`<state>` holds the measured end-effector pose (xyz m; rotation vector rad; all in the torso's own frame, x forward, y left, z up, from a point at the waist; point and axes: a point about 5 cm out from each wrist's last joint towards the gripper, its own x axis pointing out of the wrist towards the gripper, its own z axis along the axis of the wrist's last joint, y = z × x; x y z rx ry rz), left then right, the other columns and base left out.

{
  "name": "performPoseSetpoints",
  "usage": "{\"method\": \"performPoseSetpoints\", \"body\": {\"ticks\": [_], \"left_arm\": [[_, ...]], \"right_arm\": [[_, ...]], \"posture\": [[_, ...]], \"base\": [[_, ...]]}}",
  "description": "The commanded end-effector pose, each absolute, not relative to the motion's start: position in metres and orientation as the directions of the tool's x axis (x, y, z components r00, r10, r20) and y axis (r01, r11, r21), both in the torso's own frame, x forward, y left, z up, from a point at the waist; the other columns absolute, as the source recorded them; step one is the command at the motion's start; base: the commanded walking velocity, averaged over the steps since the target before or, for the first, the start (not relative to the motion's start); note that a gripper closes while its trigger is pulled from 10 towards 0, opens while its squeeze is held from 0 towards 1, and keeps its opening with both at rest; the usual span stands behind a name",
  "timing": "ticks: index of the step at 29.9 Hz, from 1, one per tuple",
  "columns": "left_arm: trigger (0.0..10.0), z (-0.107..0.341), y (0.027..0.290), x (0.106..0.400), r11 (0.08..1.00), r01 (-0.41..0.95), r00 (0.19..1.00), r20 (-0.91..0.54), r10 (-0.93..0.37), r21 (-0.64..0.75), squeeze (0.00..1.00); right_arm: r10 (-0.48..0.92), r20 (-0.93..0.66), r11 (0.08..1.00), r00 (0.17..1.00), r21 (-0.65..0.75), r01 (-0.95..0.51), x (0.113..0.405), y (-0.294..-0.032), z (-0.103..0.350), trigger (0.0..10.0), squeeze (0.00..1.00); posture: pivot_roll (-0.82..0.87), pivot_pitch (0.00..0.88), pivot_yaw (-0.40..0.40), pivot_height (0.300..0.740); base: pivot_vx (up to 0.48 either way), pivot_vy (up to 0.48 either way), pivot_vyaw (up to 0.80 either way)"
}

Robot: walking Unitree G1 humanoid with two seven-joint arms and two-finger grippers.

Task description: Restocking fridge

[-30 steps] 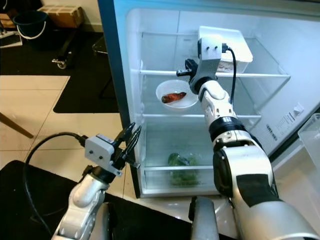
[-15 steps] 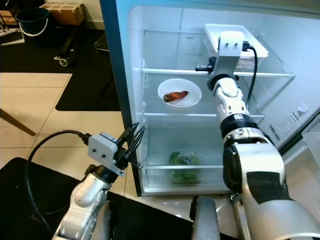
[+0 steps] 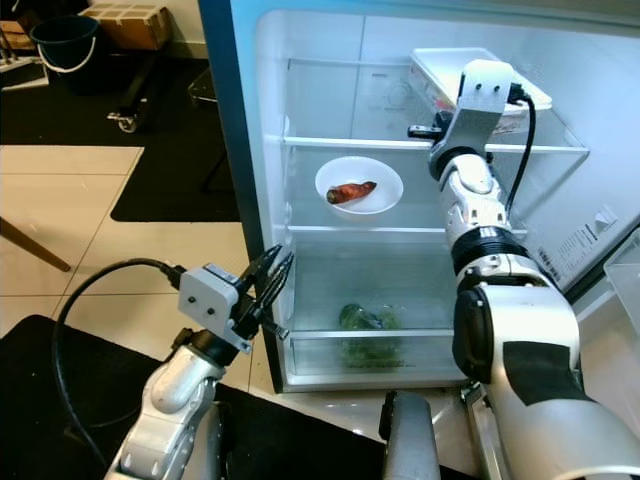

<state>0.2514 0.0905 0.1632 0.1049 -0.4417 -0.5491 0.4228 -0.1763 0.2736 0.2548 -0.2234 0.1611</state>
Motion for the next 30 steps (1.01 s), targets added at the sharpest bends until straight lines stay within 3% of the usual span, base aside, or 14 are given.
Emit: {"method": "performPoseSetpoints", "body": {"ticks": [1,3,10,19,25,30], "left_arm": [[10.0,0.160,0.087,0.252,0.842,0.498,0.759,0.367,-0.538,0.205,0.00],[10.0,0.159,0.087,0.256,0.840,0.502,0.757,0.366,-0.542,0.205,0.00],[10.0,0.156,0.086,0.260,0.832,0.515,0.750,0.361,-0.554,0.208,0.00],[10.0,0.139,0.085,0.271,0.798,0.564,0.739,0.301,-0.603,0.214,0.00],[10.0,0.136,0.086,0.276,0.791,0.571,0.736,0.291,-0.611,0.218,0.00],[10.0,0.129,0.085,0.282,0.775,0.590,0.728,0.266,-0.632,0.226,0.00]], "right_arm": [[0.184,0.248,0.926,0.951,0.280,-0.252,0.421,-0.177,0.267,10.0,0.00],[0.295,0.305,0.863,0.906,0.323,-0.390,0.416,-0.174,0.262,10.0,0.00],[0.358,0.317,0.862,0.878,0.249,-0.441,0.407,-0.181,0.247,10.0,0.00],[0.494,0.283,0.825,0.822,0.145,-0.546,0.373,-0.201,0.199,10.0,0.00],[0.508,0.246,0.821,0.826,0.152,-0.550,0.362,-0.202,0.180,10.0,0.00],[0.452,0.137,0.878,0.881,0.107,-0.467,0.357,-0.205,0.152,10.0,0.00]], "posture": [[0.08,0.125,-0.072,0.431],[0.07,0.104,-0.067,0.431],[0.05,0.079,-0.054,0.431],[0.00,0.020,-0.032,0.431],[-0.02,0.000,-0.022,0.431],[-0.03,0.000,-0.016,0.431]], "base": [[0.000,0.000,0.00],[0.000,0.000,0.00],[0.000,0.000,0.00],[0.000,0.000,0.00],[0.000,0.000,0.00],[0.000,0.000,0.00]]}}
